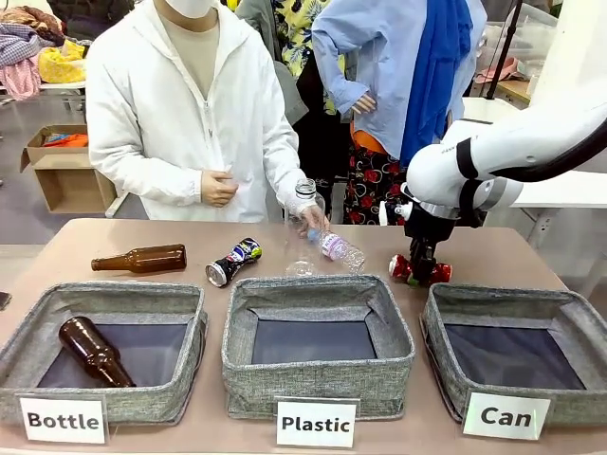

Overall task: Sort the can waste into the basket.
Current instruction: Pick up the can waste from the table and place it in the right Fabric basket.

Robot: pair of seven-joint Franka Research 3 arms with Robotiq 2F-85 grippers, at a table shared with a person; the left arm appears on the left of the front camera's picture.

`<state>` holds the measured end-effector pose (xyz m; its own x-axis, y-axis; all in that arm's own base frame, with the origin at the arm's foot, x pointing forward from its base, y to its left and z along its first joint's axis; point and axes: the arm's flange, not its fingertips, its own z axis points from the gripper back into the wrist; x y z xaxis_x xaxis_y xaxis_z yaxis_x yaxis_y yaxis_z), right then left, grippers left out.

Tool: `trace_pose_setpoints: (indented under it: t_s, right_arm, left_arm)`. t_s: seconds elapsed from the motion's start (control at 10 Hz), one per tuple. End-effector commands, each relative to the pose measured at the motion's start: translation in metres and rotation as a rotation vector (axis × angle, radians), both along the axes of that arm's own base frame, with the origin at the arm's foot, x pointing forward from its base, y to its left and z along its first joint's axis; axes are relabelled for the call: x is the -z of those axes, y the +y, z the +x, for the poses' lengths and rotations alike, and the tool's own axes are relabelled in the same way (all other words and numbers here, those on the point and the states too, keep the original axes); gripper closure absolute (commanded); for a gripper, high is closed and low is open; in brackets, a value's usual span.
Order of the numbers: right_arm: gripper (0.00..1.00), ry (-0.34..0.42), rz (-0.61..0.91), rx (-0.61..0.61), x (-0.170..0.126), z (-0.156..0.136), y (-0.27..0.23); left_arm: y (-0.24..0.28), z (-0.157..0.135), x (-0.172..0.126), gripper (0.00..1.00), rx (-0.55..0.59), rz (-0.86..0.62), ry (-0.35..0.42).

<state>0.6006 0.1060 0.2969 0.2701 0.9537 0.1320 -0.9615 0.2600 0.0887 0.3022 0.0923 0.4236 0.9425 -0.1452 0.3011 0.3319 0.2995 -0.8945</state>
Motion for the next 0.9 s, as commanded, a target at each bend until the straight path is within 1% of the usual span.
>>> trace_pose_setpoints:
  t_s: [0.0,0.1,0.2,0.3,0.4,0.5,0.6,0.7,0.8]
  right_arm:
    - [1.0,-0.014,-0.014,0.027,-0.018,0.003,-0.003]
    - [1.0,-0.049,-0.014,0.025,-0.038,-0.002,-0.007]
    - [1.0,-0.095,-0.033,0.051,-0.063,-0.009,-0.013]
    - [1.0,-0.139,-0.04,0.082,-0.093,-0.024,-0.022]
    - [1.0,-0.163,-0.029,0.111,-0.117,-0.04,-0.029]
    - [1.0,-0.176,-0.002,0.14,-0.138,-0.059,-0.037]
    - [1.0,-0.168,0.006,0.139,-0.154,-0.081,-0.046]
    - [1.0,-0.159,-0.014,0.149,-0.166,-0.111,-0.056]
    - [1.0,-0.147,-0.017,0.141,-0.171,-0.137,-0.065]
  left_arm:
    - [0.0,-0.002,-0.002,0.0,0.009,-0.01,-0.009]
    - [0.0,-0.002,-0.002,0.0,0.009,-0.01,-0.009]
    - [0.0,-0.002,-0.002,0.0,0.009,-0.01,-0.009]
    - [0.0,-0.002,-0.002,0.0,0.009,-0.01,-0.009]
    - [0.0,-0.002,-0.002,0.0,0.009,-0.01,-0.009]
    - [0.0,-0.002,-0.002,0.0,0.009,-0.01,-0.009]
    - [0.0,-0.002,-0.002,0.0,0.009,-0.01,-0.009]
    - [0.0,-0.002,-0.002,0.0,0.009,-0.01,-0.009]
    - [0.0,-0.002,-0.002,0.0,0.009,-0.01,-0.009]
